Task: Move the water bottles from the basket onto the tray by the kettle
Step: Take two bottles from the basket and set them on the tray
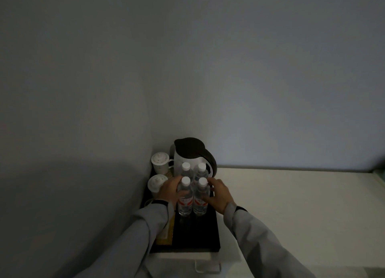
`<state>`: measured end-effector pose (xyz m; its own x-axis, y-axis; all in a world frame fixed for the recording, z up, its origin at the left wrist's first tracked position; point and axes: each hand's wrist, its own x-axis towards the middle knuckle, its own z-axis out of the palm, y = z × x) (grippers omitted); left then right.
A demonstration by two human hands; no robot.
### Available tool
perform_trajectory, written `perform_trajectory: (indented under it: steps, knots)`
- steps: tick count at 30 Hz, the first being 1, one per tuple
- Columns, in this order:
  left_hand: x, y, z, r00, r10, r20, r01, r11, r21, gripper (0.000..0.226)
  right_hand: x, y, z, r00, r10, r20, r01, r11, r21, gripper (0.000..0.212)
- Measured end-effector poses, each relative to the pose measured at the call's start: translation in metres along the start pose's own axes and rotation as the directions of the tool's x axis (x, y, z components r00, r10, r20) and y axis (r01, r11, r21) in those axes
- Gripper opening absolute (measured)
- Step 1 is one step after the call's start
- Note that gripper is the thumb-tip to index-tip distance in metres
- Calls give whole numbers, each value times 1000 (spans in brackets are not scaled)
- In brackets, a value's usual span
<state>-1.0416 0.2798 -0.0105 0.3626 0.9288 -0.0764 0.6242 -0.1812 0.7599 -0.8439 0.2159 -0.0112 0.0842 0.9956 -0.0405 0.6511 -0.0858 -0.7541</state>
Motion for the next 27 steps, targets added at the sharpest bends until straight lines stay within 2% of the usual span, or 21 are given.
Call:
perform_trajectory:
  steps: [11,21,27]
  knots:
    - [6,-1,-4,996,-30,84,26,998,51,51,5,4,2,1000,3,6,-3,1000,28,50]
    - [1,0,-4,996,-43,77,41,999,20,53,6,5,-6,999,-40,22,40,999,-9,54]
    - [-8,39,-26,997,64,-49,-61,997,51,50,-3,-13,-45,992,-98,-83,92,993,-75,53]
